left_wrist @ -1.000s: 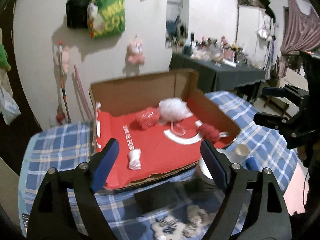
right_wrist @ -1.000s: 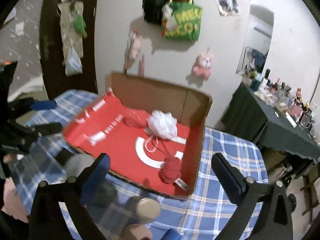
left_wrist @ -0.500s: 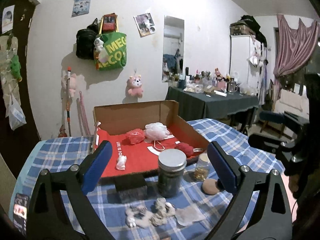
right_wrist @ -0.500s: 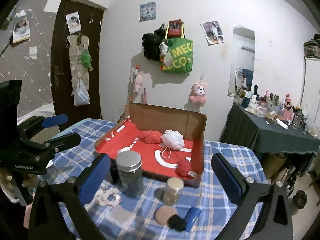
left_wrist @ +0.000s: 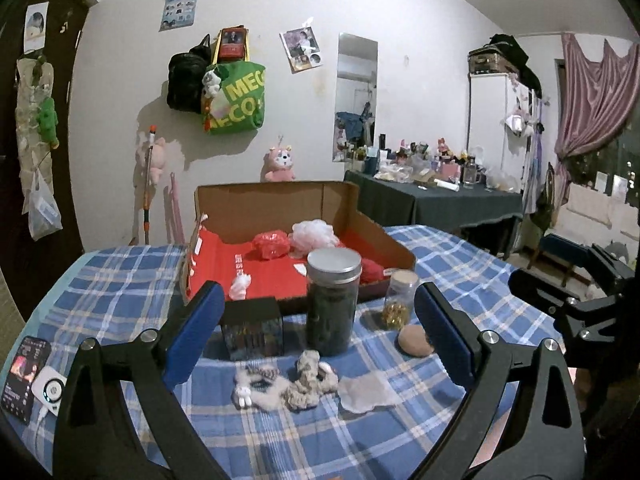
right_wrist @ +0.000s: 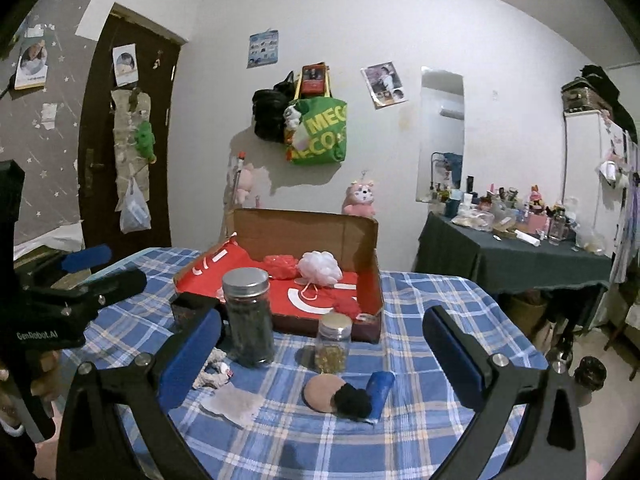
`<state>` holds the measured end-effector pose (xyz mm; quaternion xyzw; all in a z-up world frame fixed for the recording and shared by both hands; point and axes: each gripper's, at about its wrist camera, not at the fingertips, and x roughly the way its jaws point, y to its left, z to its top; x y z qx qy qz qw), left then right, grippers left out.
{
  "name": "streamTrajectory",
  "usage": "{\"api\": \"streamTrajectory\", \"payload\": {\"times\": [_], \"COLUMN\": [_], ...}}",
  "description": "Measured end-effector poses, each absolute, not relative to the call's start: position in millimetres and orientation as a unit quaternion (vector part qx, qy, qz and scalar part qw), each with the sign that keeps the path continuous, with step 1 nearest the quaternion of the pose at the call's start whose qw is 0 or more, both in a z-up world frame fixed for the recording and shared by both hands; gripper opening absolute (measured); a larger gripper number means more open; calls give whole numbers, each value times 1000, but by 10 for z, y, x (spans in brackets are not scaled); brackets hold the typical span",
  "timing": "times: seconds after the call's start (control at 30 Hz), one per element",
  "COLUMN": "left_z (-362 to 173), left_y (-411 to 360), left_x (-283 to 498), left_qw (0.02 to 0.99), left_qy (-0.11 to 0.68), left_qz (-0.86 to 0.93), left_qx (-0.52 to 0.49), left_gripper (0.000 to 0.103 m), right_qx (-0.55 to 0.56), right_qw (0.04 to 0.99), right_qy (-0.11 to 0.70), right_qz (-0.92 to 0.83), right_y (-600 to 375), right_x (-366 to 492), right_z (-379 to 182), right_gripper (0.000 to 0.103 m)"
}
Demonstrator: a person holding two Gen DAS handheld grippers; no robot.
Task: Organize soft objects
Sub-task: 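Move the left tool toward the white fluffy wreath while the right tool approaches the translucent white sheet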
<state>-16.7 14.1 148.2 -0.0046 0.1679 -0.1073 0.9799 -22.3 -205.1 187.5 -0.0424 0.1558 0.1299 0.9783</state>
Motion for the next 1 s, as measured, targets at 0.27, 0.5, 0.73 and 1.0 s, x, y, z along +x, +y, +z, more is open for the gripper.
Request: {"api": "streamTrajectory", "payload": {"times": [0.27,0.5,0.73,1.0], "left_z": [1110,712,525,490], "left_y": [115,114,168,319], "left_x": [-162,-71,-8,80], "left_qw": [976,962,955,951], "left_qy": [198,255,283,298], "left_qz": [-95,-91,-82,-71], "left_qx": [-9,-18,-24,-39], "left_gripper": [97,97,97,97], "right_qx": [-26,-19,-4,7], "right_qw": [980,974,965,960], "right_qy": [159,199,240,259], "right_qz": [116,110,105,102], "right_y": [-2097,-2091,-2148,-2207], "right_x": [-304,-260,-167,-76], "right_z": [1565,1174,890,800], "right_gripper": [103,103,103,103]}}
